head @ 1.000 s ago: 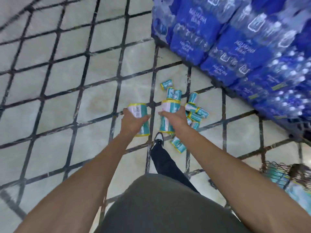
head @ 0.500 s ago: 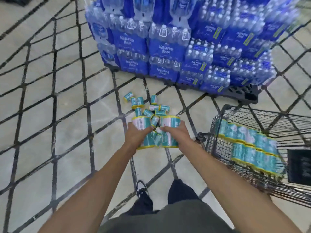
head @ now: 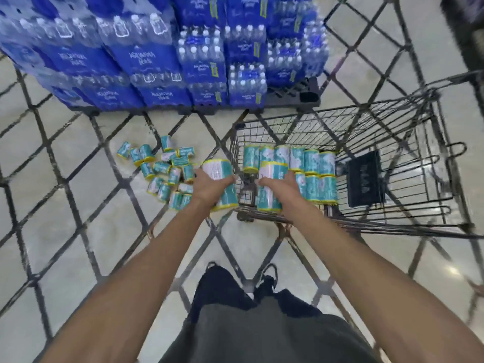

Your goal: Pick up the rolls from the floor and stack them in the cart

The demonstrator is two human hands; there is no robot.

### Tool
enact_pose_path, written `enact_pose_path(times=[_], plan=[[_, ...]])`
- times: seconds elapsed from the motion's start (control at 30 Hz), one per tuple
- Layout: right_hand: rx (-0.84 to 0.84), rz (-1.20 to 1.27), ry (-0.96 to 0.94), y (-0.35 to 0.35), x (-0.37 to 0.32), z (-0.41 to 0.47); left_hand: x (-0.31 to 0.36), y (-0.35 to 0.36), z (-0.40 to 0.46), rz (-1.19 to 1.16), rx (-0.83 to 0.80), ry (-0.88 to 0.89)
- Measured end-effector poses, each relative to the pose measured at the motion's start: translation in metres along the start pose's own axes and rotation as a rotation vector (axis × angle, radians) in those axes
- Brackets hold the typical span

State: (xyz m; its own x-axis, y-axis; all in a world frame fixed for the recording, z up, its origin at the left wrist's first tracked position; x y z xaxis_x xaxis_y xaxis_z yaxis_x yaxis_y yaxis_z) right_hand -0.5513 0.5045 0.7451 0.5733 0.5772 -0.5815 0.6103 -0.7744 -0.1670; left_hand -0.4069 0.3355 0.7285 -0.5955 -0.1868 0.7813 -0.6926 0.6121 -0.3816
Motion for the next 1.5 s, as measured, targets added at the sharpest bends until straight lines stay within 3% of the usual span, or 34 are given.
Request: enact_pose_path(times=[0.17,0.43,0.77,0.97,1.17,1.33,1.5], plan=[[0.006,0.029,0.057,-0.060,0.002,0.039,0.041,0.074,-0.013,0.067,-0.053,0.025],[0.075,-0.046,0.160,-0.072,-0.001,0.112,0.030,0.130,0.053,0.176,-0.086,-0.054],[0.089,-0.251,0.325,0.004,0.036,0.272,-0.068,0.202,0.193,0.352,-0.132,-0.151],[0.111,-0.348,0.387,0.037,0.069,0.339,-0.138,0.226,0.235,0.425,-0.136,-0.242],[0.159,-0.422,0.367,0.047,0.085,0.355,-0.158,0.236,0.246,0.400,-0.117,-0.259],[0.203,-0.384,0.320,0.041,0.082,0.354,-0.152,0.235,0.238,0.404,-0.016,-0.149],[0.109,-0.436,0.249,0.011,0.070,0.338,-0.128,0.228,0.211,0.452,0.010,-0.063]])
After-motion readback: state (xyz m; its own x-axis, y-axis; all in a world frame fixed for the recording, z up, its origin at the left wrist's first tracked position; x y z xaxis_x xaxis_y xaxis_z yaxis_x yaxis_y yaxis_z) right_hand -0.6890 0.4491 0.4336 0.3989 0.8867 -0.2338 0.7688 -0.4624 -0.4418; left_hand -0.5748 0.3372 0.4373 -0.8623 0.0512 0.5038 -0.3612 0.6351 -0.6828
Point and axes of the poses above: each hand's wrist, its own z-axis towards the middle knuckle, its own y-axis out of the palm, x = y × z, the point moved 3 cm from there along z, towards the middle knuckle, and after that the axes turned 9 degrees about y, right-handed, at the moved point
